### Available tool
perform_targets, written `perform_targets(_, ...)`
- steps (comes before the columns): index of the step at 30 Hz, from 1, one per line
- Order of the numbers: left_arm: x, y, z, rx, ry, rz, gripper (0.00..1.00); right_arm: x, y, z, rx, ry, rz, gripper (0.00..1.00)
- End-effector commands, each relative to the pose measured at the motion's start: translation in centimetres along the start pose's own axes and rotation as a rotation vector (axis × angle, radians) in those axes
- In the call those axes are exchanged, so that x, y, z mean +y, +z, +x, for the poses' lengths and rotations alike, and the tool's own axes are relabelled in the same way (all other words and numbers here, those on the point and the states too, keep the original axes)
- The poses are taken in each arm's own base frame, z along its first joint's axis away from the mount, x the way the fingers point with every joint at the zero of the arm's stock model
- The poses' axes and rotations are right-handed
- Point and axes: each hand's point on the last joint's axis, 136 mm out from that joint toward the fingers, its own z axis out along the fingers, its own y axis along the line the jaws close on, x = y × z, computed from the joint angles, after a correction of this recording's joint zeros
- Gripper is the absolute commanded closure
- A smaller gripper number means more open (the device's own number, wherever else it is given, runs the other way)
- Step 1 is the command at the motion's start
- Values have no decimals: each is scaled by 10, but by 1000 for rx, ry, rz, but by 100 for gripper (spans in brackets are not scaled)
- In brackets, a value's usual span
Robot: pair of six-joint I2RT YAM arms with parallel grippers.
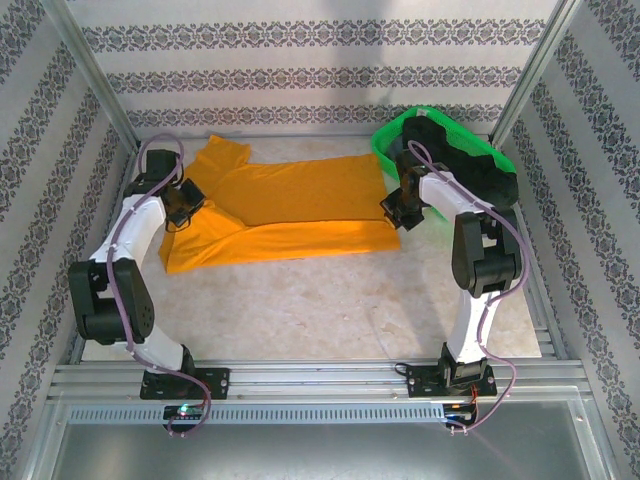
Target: Fold and stack the t-shirts
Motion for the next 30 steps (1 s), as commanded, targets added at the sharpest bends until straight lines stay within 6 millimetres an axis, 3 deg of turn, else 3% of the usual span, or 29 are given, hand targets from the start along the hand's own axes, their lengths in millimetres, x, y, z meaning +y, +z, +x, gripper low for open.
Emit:
perform_targets(1, -20, 2, -26, -67, 63, 67, 100, 2, -2, -7, -9, -15, 12, 100)
perform_targets(27, -8, 50, -41, -24, 98, -8, 100, 22, 12, -23, -10, -77, 15, 100)
perform_targets(28, -8, 50, -42, -20, 95, -6, 90, 24, 11, -24, -13, -85, 11, 92)
perform_targets(30, -8, 45, -46, -21, 91, -6, 68, 26, 1, -28, -45, -110, 2, 64)
